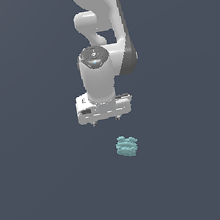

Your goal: Pick up the object and move it to a goal position.

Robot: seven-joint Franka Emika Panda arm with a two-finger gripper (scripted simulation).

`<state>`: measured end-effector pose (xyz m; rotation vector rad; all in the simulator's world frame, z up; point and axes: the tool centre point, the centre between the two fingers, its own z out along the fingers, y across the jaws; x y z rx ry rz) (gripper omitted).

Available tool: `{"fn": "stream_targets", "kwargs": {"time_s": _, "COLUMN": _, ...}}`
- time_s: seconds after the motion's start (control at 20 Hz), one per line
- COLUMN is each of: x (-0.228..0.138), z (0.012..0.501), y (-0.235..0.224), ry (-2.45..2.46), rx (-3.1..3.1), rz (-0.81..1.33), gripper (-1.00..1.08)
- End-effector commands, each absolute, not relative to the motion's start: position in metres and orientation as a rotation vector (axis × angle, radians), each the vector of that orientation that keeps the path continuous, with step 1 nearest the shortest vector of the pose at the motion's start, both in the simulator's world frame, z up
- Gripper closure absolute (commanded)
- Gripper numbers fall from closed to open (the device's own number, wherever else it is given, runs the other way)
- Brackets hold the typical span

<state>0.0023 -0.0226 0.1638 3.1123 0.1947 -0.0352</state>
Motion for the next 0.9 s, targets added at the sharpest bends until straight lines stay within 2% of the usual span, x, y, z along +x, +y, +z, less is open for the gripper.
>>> {"fn": "stream_targets", "kwargs": {"time_s": 0.0, "x": 0.006, "z": 0.162, "y": -0.02, "ry": 0.272, "rx": 3.106, "rz": -0.036, "gripper": -0.92}}
{"fn": "stream_targets", "kwargs": {"time_s": 0.85, "x": 0.041, "z": 0.144, "y": 0.009, "ry": 1.036, "rx": 2.945, "rz": -0.037, "gripper": -0.92}}
